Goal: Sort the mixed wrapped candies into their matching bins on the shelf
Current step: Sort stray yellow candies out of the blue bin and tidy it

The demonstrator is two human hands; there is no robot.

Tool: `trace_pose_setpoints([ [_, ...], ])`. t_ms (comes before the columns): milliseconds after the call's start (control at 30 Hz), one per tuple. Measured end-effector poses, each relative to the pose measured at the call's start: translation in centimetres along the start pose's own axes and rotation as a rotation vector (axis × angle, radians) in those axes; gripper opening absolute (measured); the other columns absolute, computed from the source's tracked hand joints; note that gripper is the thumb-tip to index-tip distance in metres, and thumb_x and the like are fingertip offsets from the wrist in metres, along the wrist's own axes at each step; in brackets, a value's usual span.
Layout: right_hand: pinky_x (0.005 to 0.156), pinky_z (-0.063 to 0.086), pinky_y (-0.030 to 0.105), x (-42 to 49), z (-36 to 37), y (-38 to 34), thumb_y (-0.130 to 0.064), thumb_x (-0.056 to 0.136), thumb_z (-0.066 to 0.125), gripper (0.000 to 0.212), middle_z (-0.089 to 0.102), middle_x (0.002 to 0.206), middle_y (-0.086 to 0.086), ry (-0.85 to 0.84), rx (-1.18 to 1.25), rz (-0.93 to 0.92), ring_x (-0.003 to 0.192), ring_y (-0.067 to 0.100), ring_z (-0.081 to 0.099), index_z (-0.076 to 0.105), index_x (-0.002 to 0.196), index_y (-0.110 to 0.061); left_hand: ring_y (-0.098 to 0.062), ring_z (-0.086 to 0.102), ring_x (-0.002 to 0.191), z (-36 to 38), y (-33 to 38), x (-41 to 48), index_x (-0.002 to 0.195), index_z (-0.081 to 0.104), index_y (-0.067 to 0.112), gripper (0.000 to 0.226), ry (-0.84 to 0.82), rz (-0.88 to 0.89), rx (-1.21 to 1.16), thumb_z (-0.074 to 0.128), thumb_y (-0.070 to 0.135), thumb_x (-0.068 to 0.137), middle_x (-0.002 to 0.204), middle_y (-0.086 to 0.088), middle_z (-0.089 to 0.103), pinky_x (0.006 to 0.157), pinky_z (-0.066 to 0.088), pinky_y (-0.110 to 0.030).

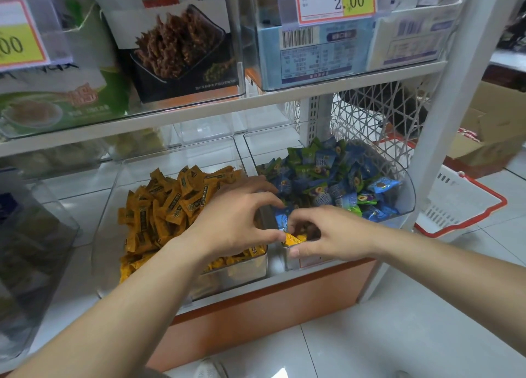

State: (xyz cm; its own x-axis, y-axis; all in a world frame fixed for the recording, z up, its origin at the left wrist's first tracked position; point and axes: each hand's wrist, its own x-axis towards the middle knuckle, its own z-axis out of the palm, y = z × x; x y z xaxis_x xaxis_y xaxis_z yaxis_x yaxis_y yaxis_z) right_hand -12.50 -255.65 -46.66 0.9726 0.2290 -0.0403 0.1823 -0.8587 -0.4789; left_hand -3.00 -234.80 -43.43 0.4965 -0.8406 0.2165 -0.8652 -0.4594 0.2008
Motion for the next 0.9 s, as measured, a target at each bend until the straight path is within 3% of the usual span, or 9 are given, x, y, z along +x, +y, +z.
trace_pose_setpoints([
  [100,0.073,0.046,0.029,0.2,-0.2,-0.1,-0.067,0.088,0.056,0.052,0.065,0.113,-0.017,-0.101,-0.031,0.001,0.093,0.002,0.058,0.059,0.126,-0.032,-0.009,0.043,0.129,-0.1,0.1,0.1,0.117,0.066,0.040,0.063,-0.012,-0.002,-0.004,0.049,0.078,0.070,0.132,0.014,0.054,0.102,0.043,-0.040],
  [167,0.070,0.046,0.038,0.5,-0.5,-0.4,-0.064,0.091,0.054,0.043,0.068,0.098,-0.003,-0.167,-0.029,-0.008,0.082,0.016,0.059,0.066,0.111,-0.028,-0.009,0.042,0.129,-0.1,0.0,0.1,0.116,0.066,0.040,0.062,-0.016,-0.003,-0.007,0.050,0.078,0.070,0.132,0.014,0.054,0.102,0.042,-0.041],
  [233,0.071,0.048,0.037,0.7,-0.7,-0.6,-0.068,0.089,0.050,0.047,0.063,0.095,-0.008,-0.213,-0.093,0.021,0.085,0.017,0.057,0.065,0.113,-0.030,-0.010,0.041,0.131,0.0,0.1,0.1,0.116,0.066,0.040,0.062,-0.025,-0.007,-0.008,0.051,0.078,0.069,0.134,0.014,0.053,0.104,0.041,-0.042],
  [333,0.065,0.037,0.023,1.0,-0.6,-1.1,-0.076,0.082,0.050,0.061,0.047,0.088,-0.025,-0.291,-0.119,0.093,0.080,0.000,0.049,0.054,0.126,-0.034,-0.009,0.040,0.132,-0.1,0.0,0.1,0.117,0.065,0.040,0.063,-0.032,-0.016,-0.011,0.050,0.079,0.069,0.135,0.014,0.052,0.104,0.041,-0.042],
  [467,0.071,0.046,0.030,1.5,-0.6,-1.3,-0.078,0.082,0.049,0.065,0.058,0.096,-0.016,-0.311,-0.091,0.138,0.086,0.008,0.056,0.057,0.126,-0.030,-0.009,0.041,0.131,0.0,0.0,0.2,0.116,0.066,0.039,0.063,-0.030,-0.012,-0.011,0.051,0.079,0.069,0.133,0.014,0.053,0.102,0.042,-0.041],
  [533,0.064,0.040,0.029,1.5,-0.5,-1.2,-0.073,0.083,0.055,0.056,0.055,0.078,-0.015,-0.308,-0.027,0.133,0.072,0.007,0.052,0.065,0.112,-0.026,-0.009,0.041,0.131,0.0,0.0,0.2,0.116,0.066,0.040,0.062,-0.029,-0.016,-0.006,0.053,0.078,0.069,0.133,0.014,0.053,0.102,0.042,-0.042],
  [600,0.057,0.033,0.034,1.4,-0.2,-1.2,-0.070,0.081,0.059,0.049,0.047,0.063,-0.006,-0.241,-0.025,0.100,0.060,0.015,0.045,0.067,0.086,-0.021,-0.009,0.041,0.130,0.1,0.0,0.2,0.115,0.066,0.041,0.061,-0.027,-0.017,-0.003,0.054,0.078,0.069,0.133,0.015,0.053,0.101,0.042,-0.042],
  [700,0.054,0.036,0.041,1.1,0.2,-1.0,-0.072,0.074,0.061,0.050,0.054,0.068,0.006,-0.050,-0.091,0.019,0.065,0.023,0.051,0.060,0.067,-0.023,-0.009,0.041,0.131,0.1,0.0,0.2,0.116,0.066,0.040,0.059,-0.025,-0.011,-0.014,0.057,0.076,0.069,0.133,0.015,0.053,0.102,0.042,-0.042],
  [900,0.066,0.048,0.034,0.5,0.6,-0.7,-0.072,0.071,0.067,0.042,0.058,0.086,-0.011,0.129,0.013,-0.016,0.078,0.007,0.055,0.069,0.082,-0.031,-0.008,0.041,0.131,0.0,0.0,0.2,0.117,0.064,0.042,0.065,-0.020,-0.019,-0.009,0.050,0.081,0.068,0.134,0.016,0.053,0.102,0.042,-0.042],
])
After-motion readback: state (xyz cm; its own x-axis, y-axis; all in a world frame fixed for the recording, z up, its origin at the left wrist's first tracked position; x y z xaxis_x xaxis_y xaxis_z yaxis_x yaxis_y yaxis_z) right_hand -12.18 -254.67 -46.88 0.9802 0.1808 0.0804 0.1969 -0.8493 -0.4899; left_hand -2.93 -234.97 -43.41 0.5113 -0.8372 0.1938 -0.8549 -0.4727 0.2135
